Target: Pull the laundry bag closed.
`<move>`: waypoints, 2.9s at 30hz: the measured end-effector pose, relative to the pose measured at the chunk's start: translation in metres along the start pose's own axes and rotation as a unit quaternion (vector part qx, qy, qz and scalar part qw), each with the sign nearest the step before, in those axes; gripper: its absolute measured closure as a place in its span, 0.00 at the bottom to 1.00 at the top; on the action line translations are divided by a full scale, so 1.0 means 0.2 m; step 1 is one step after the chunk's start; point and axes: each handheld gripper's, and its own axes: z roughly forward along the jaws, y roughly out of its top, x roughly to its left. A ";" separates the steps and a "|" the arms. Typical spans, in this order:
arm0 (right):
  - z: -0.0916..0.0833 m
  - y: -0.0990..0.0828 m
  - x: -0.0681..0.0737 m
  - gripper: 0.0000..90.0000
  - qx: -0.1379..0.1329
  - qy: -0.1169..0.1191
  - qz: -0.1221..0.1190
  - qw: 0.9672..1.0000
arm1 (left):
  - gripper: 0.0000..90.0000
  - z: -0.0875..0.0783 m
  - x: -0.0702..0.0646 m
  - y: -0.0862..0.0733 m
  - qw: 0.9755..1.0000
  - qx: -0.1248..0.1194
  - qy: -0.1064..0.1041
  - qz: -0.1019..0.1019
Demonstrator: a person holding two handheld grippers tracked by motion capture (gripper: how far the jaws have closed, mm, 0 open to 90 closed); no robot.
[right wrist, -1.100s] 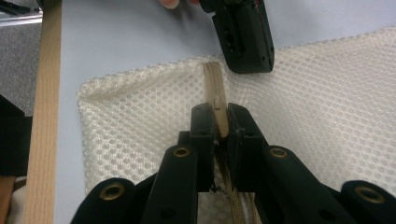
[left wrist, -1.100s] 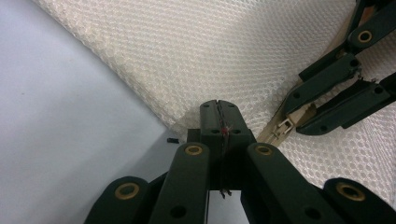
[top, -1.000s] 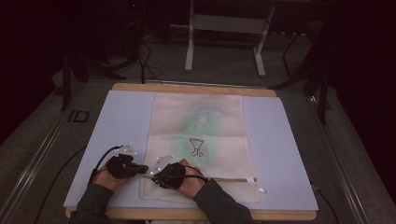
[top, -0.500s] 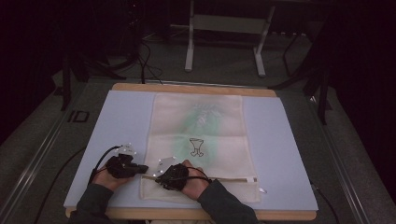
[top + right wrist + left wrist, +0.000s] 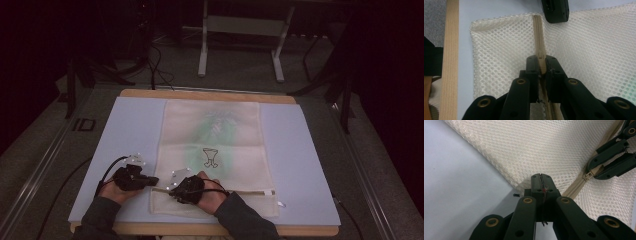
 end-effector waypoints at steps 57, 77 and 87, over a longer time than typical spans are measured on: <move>-0.10 -0.11 -0.02 0.91 0.004 0.002 0.011 1.000 | 1.00 0.00 0.01 0.00 1.000 -0.003 -0.005 -0.004; -0.13 -0.15 -0.02 0.92 0.013 -0.003 0.009 1.000 | 1.00 0.00 0.01 0.00 1.000 -0.003 -0.005 -0.004; -0.15 -0.17 -0.02 0.91 0.013 -0.007 0.001 1.000 | 1.00 0.00 0.01 -0.01 1.000 -0.003 -0.006 -0.005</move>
